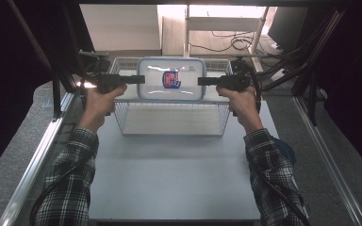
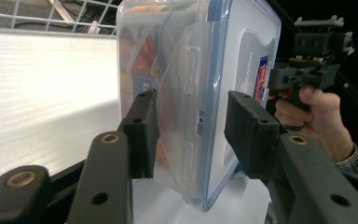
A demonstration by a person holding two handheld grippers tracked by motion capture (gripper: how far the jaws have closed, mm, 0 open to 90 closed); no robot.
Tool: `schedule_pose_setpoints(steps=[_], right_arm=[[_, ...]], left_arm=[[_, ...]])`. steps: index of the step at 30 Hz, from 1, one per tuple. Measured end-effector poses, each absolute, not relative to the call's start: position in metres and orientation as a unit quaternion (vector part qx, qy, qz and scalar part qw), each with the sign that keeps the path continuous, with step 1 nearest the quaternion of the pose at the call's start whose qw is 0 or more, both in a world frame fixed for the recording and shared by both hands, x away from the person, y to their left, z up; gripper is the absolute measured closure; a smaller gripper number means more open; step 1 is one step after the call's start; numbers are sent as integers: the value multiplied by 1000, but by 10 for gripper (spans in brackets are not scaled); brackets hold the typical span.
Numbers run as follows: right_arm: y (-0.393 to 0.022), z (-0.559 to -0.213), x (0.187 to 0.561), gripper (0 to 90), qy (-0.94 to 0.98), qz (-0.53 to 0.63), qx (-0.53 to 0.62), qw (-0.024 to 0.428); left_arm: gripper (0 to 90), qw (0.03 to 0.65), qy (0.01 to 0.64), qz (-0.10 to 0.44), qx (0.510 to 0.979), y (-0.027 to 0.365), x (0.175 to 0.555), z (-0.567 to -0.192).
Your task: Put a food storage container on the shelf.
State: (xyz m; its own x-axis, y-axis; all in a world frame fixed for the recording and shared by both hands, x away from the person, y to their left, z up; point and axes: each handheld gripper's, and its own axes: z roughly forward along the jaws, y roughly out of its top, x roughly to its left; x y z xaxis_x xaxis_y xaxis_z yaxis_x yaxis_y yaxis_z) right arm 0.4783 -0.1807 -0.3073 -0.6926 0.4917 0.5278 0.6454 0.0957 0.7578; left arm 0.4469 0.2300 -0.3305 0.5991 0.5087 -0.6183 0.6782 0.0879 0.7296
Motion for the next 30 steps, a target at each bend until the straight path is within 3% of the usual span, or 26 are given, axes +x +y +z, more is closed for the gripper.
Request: schedule_pose_setpoints(steps=[30], right_arm=[[-170,-308,484,427,-740,-529,-414,27]], left_arm=[[473,585,454,-48,671,222,453,-337]])
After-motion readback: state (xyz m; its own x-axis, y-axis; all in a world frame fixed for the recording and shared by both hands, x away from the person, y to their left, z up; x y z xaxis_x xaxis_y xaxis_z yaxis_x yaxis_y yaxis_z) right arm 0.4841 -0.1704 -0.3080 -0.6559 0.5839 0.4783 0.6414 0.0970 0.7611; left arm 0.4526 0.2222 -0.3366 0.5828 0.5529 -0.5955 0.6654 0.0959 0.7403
